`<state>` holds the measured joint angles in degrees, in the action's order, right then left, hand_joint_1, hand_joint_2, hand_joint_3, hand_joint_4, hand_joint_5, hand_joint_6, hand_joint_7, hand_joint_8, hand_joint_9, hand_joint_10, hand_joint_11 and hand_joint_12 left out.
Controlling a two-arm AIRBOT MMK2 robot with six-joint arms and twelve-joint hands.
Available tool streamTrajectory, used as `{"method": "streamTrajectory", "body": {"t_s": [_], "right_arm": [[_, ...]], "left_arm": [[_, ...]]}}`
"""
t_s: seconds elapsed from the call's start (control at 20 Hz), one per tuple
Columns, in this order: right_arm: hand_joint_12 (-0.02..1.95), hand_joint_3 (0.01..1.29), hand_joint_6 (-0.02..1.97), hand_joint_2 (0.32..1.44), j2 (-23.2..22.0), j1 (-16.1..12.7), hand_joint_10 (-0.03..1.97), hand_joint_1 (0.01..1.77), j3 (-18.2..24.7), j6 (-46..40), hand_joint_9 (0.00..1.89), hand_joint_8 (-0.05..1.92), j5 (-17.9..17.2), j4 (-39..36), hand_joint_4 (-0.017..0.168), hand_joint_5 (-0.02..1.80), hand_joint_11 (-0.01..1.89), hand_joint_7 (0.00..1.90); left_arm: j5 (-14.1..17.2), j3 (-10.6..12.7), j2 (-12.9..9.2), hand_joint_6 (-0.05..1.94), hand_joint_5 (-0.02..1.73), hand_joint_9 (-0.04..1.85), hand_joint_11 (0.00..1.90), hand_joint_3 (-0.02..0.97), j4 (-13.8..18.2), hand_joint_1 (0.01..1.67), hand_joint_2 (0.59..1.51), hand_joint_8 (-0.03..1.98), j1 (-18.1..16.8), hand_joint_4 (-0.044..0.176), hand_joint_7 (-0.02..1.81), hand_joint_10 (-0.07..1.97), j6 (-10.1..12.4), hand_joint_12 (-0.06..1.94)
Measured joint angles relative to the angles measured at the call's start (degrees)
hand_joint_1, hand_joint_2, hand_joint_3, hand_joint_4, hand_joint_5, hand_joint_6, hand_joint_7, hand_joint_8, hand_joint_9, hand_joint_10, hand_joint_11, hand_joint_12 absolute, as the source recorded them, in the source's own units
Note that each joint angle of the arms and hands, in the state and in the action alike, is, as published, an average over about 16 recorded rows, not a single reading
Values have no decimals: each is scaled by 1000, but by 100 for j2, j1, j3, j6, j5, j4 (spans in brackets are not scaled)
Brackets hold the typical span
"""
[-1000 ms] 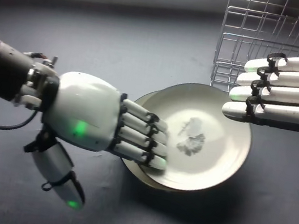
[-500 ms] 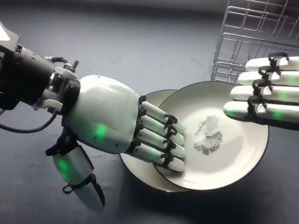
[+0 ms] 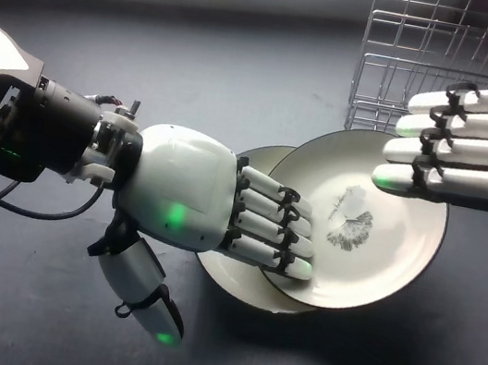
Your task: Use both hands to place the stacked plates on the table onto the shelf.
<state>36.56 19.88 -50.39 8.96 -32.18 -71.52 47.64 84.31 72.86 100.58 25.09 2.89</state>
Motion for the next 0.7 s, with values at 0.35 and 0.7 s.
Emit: {"method": "streamTrajectory", "body": {"t_s": [0.35,0.7], "right_arm": [[3,13,15,996,-140,259,9,1129,-14,4,21,27,-177,-189,4,20,23,19],[17,14,15,1009,-183,528,9,1167,-54,6,20,27,-278,-310,4,23,25,18]], "left_arm": [[-29,21,90,-37,-13,11,14,20,-64,13,1072,-19,-57,-5,-9,-4,27,6],[-40,55,174,-38,-14,17,15,20,-92,11,1074,-19,-119,-5,-10,3,62,6]]}}
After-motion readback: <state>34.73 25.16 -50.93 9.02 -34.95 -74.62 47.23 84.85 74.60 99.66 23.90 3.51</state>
